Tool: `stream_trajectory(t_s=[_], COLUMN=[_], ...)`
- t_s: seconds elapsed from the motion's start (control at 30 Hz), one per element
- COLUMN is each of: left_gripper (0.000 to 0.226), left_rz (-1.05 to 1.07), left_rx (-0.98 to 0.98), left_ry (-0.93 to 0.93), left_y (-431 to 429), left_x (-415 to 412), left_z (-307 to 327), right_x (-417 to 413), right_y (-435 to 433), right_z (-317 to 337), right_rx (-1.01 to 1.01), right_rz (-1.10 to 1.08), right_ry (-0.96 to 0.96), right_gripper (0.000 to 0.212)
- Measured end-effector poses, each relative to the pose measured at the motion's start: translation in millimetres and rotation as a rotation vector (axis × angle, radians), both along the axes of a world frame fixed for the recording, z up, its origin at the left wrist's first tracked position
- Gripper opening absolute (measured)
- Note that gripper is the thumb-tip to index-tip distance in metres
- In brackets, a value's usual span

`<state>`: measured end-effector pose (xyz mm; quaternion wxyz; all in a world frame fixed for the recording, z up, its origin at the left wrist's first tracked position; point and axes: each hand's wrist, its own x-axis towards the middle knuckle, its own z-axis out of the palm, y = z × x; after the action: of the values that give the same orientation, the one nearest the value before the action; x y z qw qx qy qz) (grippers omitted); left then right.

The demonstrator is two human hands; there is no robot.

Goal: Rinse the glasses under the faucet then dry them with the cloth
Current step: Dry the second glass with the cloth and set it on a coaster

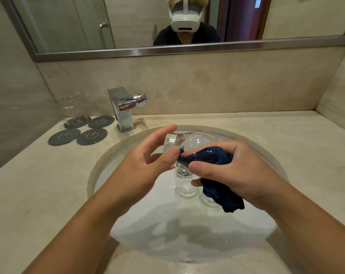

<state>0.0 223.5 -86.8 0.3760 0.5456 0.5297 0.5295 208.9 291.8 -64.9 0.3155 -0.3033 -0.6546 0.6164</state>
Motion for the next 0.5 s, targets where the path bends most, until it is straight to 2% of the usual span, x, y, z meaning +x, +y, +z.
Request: stream_trajectory(t_s=[0.07, 0.17, 0.27, 0.37, 0.5], left_gripper=[0.062, 0.048, 0.04, 0.054, 0.059], left_rz=[0.026, 0.063, 0.062, 0.034, -0.008], left_rx=[-0.043, -0.048, -0.017, 0.015, 0.04], left_ry=[-0.053, -0.019, 0.021, 0.113, 0.139], left_y=[1.6, 2.3, 0.6, -2.4, -2.1], left_x=[1.4, 1.4, 0.1, -1.3, -5.3], left_z=[0.3, 0.3, -0.3, 1.7, -0.1], right_x=[-0.4, -1.3, -1.5, -0.2, 0.3], right_y=[-2.0, -3.0, -2.4, 0.9, 3.3], right_z=[0.8, 0.6, -0.2, -2.3, -4.9], right_rx=[0.037, 0.082, 0.05, 0.001, -0.038], right_rz=[-0.009, -0.014, 0.02, 0.058, 0.052], right_ry=[-0.042, -0.098, -0.1, -0.065, -0.028], right_gripper=[0.023, 0.015, 0.019, 0.03, 0.033])
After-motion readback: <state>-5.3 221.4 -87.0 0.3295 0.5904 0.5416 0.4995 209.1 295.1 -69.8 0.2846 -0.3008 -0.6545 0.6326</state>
